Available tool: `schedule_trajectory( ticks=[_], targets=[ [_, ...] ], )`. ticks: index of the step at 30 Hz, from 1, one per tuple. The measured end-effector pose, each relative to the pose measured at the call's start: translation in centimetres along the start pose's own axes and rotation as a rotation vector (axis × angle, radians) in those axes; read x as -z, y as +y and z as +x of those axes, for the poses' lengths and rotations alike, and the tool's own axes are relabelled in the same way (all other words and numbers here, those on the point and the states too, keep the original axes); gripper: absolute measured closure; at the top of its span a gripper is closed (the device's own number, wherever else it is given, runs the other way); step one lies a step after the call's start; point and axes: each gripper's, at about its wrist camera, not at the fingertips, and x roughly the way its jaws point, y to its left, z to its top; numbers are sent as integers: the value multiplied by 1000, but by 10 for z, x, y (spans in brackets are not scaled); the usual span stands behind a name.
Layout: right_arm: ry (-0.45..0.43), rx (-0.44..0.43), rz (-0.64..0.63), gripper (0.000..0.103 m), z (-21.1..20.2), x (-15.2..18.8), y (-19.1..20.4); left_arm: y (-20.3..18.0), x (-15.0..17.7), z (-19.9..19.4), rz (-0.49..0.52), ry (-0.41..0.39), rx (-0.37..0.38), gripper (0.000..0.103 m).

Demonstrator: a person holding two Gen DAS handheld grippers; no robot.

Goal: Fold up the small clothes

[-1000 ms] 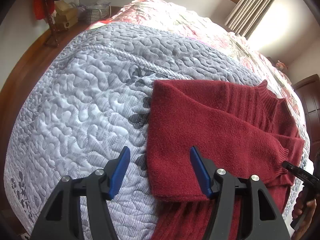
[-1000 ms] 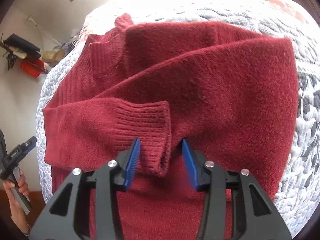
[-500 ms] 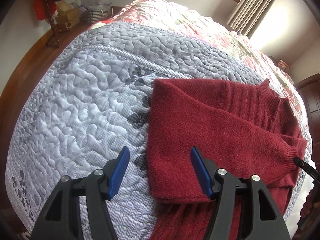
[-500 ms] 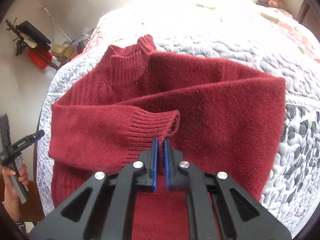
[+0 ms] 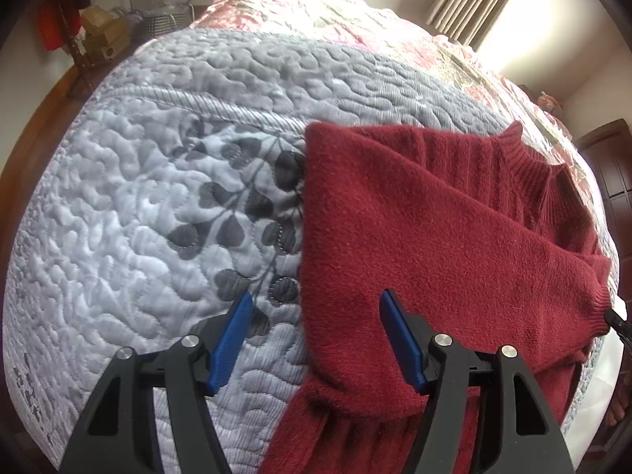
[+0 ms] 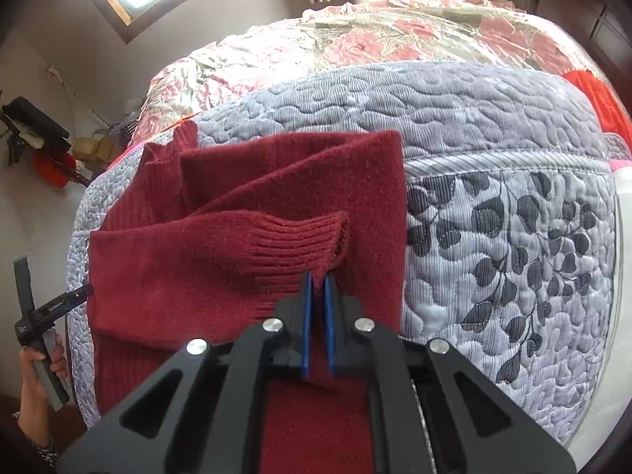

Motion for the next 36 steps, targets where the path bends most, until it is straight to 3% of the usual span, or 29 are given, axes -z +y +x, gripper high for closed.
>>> schedule_trajectory(
  ticks=[2, 5, 7, 8, 11, 16, 22, 25, 27, 29, 36],
  targets=[
    [23, 37, -12, 98, 14, 5, 3, -5, 1, 12, 6, 24, 14, 40],
    [30, 50, -12, 97, 27, 7, 5, -13, 1, 20, 10, 37, 41, 58],
    [24, 34, -6, 97, 26, 8, 4, -17, 0, 18, 15, 21, 43, 72],
    [23, 26, -5, 97, 25, 8, 5, -19, -2, 17, 14, 17, 47, 84],
    [22, 7, -24, 97, 21, 6, 10, -17, -5, 10, 6, -3, 55, 89],
    [43, 66, -29, 96, 31, 5, 9, -5, -4, 10, 9, -19, 38, 89],
    [64, 56, -13, 92, 41, 8, 3, -17, 3, 22, 59, -17, -37, 86],
    [60, 26, -2, 82, 28, 10, 3, -19, 2, 11, 56, -18, -30, 76],
    [36, 4, 9, 60, 13, 17, 1, -17, 6, -1, 52, -22, -18, 67],
    [16, 15, -5, 57, -1, 27, 2, -11, 17, -13, 57, -31, -7, 52],
    [57, 56, -30, 55, -19, 96, -7, 2, 81, -37, 107, 1, 7, 49]
  ],
)
